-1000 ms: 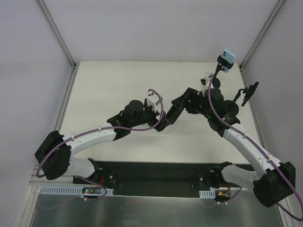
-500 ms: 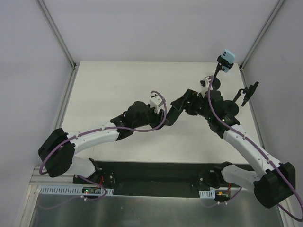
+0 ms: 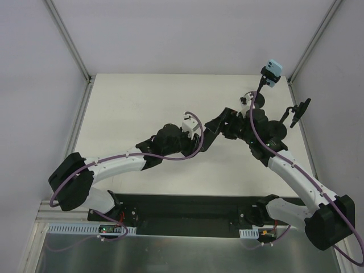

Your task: Remove the phone from the phone stand

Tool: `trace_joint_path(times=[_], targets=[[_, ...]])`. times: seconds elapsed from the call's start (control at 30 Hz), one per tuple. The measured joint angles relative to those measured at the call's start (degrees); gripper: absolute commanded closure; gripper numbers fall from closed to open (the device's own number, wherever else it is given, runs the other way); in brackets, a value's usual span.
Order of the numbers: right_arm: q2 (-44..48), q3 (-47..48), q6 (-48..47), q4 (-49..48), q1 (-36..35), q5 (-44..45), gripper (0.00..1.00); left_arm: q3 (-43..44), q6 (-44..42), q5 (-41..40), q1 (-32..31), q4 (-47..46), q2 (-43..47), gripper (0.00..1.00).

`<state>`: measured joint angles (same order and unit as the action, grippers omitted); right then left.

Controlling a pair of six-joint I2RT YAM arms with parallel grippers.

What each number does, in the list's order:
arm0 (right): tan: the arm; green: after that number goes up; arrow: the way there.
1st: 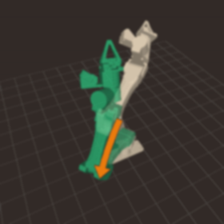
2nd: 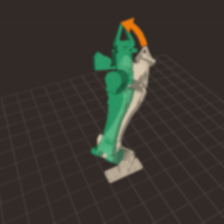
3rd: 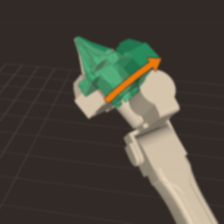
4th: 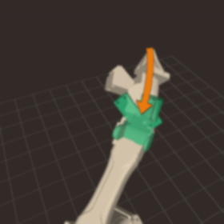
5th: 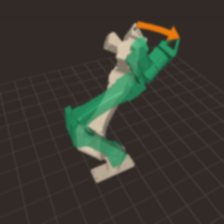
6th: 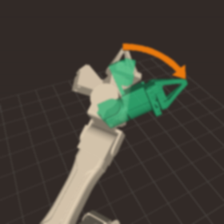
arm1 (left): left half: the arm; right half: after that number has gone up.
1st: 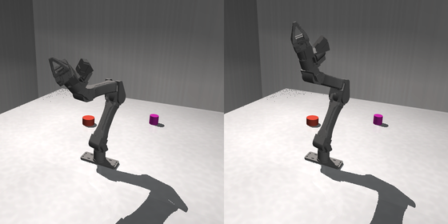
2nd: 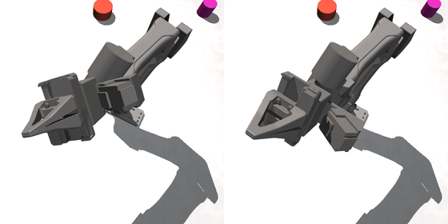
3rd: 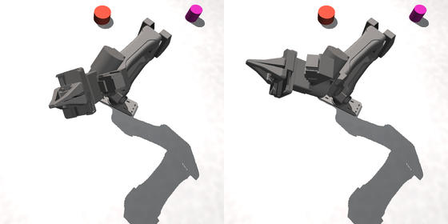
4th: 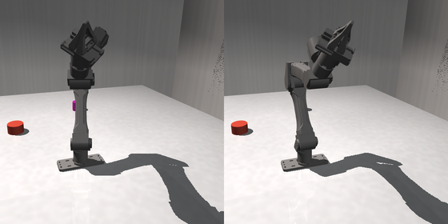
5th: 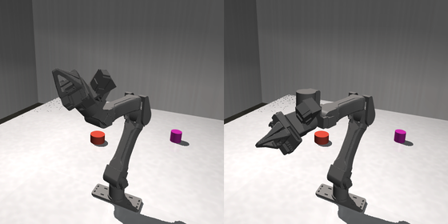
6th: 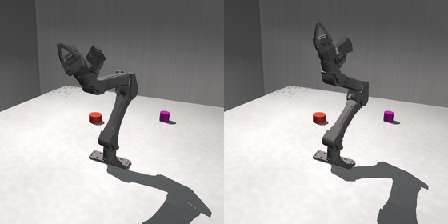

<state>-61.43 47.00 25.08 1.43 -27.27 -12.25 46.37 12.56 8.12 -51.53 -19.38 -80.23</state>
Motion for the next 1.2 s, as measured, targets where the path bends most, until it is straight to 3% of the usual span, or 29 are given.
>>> trace_joint_path(times=[0.1,0.17,0.27,0.3,0.37,0.4,0.47,0.6,0.77,1.03,1.2], targets=[[0.0,-0.02,0.11,-0.26,0.0,-0.09,0.88,0.0,-0.15,-0.76,-0.28,0.07,-0.2,0.87],[0.0,-0.04,0.11,-0.57,0.0,-0.09,0.83,0.0,-0.2,-1.01,-0.31,-0.02,-0.2,1.0],[-0.02,-0.2,0.0,-0.96,0.02,-0.11,0.63,0.0,-0.85,-1.09,-1.07,-0.31,0.0,1.0],[0.0,-0.39,0.0,-1.29,0.02,-0.11,0.47,0.0,-0.81,-1.18,-1.18,-0.22,0.09,1.0],[0.0,-0.68,0.02,-1.97,0.02,-0.2,0.3,-0.02,-0.87,-1.31,-1.14,-0.15,0.11,1.0],[0.07,-0.83,0.02,-2.19,0.02,-0.2,0.15,-0.02,-0.87,-1.4,-1.16,-0.09,0.2,1.0],[0.13,-1.01,0.11,-2.58,0.02,-0.28,0.04,-0.24,-0.87,-1.68,-1.16,0.07,0.57,1.0],[1.73,-1.16,-0.28,-3.39,-0.04,0.02,0.04,-1.36,0.57,-3.39,0.24,2.19,1.86,1.0],[5.49,-2.64,-1.62,-4.79,-0.04,2.01,0.04,-4.61,4.87,-2.86,6.45,3.87,3.26,1.0],[7.13,-6.49,-4.44,-5.53,-0.04,5.42,0.04,-6.67,11.08,1.66,21.97,11.45,5.18,1.0],[7.08,-7.52,-5.7,-5.53,-0.15,6.32,0.04,-5.18,12.59,9.31,33.4,17.49,4.35,1.0]])
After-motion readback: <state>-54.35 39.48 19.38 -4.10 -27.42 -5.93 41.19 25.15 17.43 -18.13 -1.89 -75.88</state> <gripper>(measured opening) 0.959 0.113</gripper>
